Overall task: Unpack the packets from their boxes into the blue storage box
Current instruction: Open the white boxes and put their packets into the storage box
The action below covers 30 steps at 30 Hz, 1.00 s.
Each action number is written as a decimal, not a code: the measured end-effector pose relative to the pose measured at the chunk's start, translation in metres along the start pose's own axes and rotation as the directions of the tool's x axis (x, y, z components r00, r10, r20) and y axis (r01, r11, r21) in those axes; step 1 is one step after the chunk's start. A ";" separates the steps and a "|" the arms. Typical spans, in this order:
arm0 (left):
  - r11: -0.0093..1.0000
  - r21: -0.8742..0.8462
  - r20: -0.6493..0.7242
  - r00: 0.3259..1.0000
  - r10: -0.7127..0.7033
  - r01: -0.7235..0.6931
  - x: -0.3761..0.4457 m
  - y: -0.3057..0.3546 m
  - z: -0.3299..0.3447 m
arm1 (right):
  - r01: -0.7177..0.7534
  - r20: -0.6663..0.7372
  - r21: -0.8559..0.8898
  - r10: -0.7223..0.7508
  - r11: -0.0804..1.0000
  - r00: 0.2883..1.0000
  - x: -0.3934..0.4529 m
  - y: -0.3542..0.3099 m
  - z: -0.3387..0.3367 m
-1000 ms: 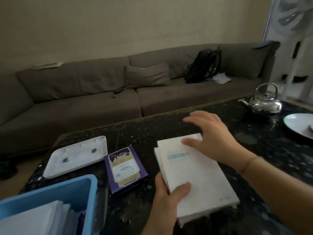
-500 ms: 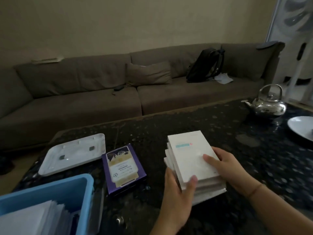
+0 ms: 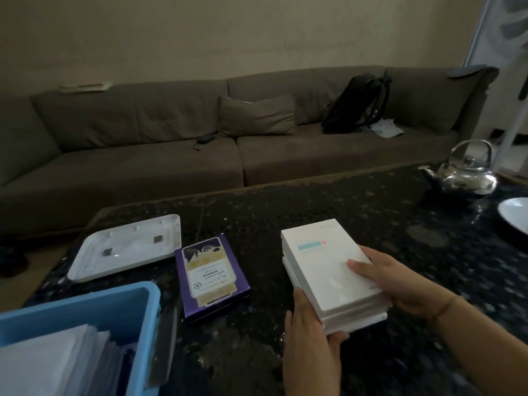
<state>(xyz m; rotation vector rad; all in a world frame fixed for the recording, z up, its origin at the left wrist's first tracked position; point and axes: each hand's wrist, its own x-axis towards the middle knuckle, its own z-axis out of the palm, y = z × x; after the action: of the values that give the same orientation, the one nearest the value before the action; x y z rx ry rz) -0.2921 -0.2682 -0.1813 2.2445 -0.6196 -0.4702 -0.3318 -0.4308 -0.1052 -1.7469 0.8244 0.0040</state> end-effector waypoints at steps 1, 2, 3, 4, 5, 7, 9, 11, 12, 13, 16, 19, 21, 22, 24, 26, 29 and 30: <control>1.000 0.002 0.012 1.000 -0.007 0.007 0.000 0.001 -0.001 | -0.008 0.009 0.005 0.008 1.000 1.000 -0.001 -0.001 0.001; 1.000 0.000 0.040 0.999 -0.003 0.003 0.000 0.001 -0.003 | -0.016 0.017 0.012 0.016 1.000 1.000 -0.001 -0.002 0.001; 1.000 -0.008 0.075 0.997 -0.003 0.004 -0.002 0.002 -0.007 | -0.021 0.017 0.026 0.021 0.999 1.000 -0.003 -0.002 0.000; 1.000 -0.019 0.095 0.995 -0.021 0.022 -0.006 0.002 -0.014 | -0.016 0.004 0.039 0.016 0.999 1.000 -0.006 -0.003 -0.001; 0.999 -0.022 0.079 0.996 -0.043 0.044 -0.008 -0.001 -0.025 | -0.002 -0.037 0.062 0.004 0.998 0.999 -0.008 -0.004 -0.003; 0.995 0.099 -0.064 0.998 -0.017 0.023 -0.003 -0.012 -0.052 | 0.117 -0.207 0.118 -0.091 0.986 0.974 -0.014 -0.009 -0.008; 0.948 0.318 -0.194 0.980 0.047 0.017 0.013 -0.030 -0.076 | 0.230 -0.366 0.039 -0.200 0.973 0.909 -0.023 -0.023 -0.009; 0.907 0.414 -0.184 0.983 0.006 0.071 0.028 -0.041 -0.094 | 0.228 -0.427 -0.155 -0.273 0.961 0.862 -0.027 -0.034 -0.005; 0.896 0.435 -0.160 0.987 -0.024 0.092 0.034 -0.044 -0.099 | 0.199 -0.415 -0.253 -0.292 0.947 0.862 -0.027 -0.038 -0.003; 0.881 0.464 -0.140 0.989 -0.037 0.099 0.037 -0.047 -0.102 | 0.148 -0.394 -0.318 -0.272 0.937 0.878 -0.025 -0.041 0.000; 0.863 0.497 -0.157 0.987 -0.015 0.093 0.041 -0.053 -0.106 | 0.026 -0.362 -0.353 -0.162 0.935 0.918 -0.013 -0.042 0.009; 0.924 0.372 -0.166 0.972 0.165 -0.093 0.048 -0.048 -0.099 | -0.007 -0.271 -0.435 -0.123 0.901 0.955 0.010 -0.045 0.006; 0.939 0.269 -0.103 0.963 0.248 -0.213 0.048 -0.035 -0.092 | -0.042 -0.181 -0.498 -0.056 0.866 0.982 0.022 -0.048 0.002; 0.951 0.200 -0.080 0.964 0.254 -0.234 0.048 -0.030 -0.088 | -0.052 -0.144 -0.514 -0.026 0.856 0.989 0.025 -0.049 0.002; 0.963 0.101 -0.063 0.965 0.255 -0.248 0.046 -0.025 -0.082 | -0.043 -0.114 -0.531 -0.022 0.846 0.993 0.027 -0.047 0.003; 0.969 0.033 -0.037 0.969 0.245 -0.244 0.041 -0.023 -0.076 | -0.018 -0.117 -0.540 -0.053 0.842 0.992 0.025 -0.043 0.004; 0.926 -0.241 0.019 0.952 0.304 -0.291 0.025 -0.016 -0.059 | 0.001 -0.164 -0.414 -0.076 0.910 0.984 0.019 -0.033 0.004; 0.901 -0.306 0.021 0.944 0.330 -0.308 0.019 -0.014 -0.051 | 0.006 -0.177 -0.361 -0.075 0.933 0.981 0.016 -0.030 0.003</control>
<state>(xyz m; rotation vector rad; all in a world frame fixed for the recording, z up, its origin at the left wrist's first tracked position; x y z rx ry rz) -0.2474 -0.2418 -0.1612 1.8028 -0.8757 -0.4458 -0.3031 -0.4330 -0.0877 -2.1348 0.9704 -0.0417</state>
